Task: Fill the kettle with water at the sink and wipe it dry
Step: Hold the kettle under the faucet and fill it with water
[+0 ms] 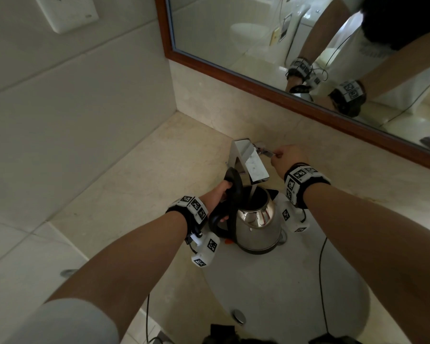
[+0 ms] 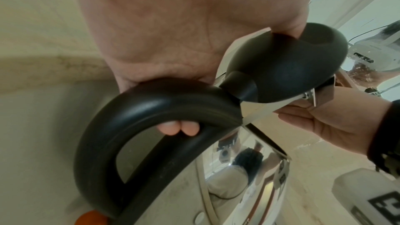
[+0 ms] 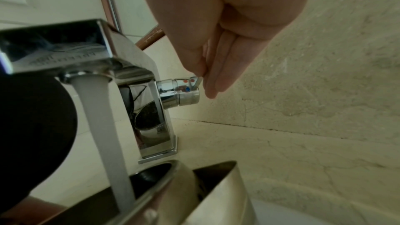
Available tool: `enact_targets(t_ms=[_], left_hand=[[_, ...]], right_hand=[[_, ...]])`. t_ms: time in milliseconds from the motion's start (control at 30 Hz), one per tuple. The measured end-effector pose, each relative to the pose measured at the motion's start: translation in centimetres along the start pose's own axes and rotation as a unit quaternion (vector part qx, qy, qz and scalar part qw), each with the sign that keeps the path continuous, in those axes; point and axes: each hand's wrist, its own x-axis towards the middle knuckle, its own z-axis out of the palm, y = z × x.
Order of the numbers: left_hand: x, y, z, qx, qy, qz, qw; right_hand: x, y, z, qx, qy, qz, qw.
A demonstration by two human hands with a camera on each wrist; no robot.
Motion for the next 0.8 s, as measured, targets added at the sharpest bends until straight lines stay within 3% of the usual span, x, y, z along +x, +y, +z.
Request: enact_targets(t_ms=[800], left_hand=[[0.39, -0.17, -0.19, -0.003, -0.004, 0.004, 1.000]], right_hand=[[0.17, 0.10, 0.00, -0.001, -0.001, -0.010, 1.000]])
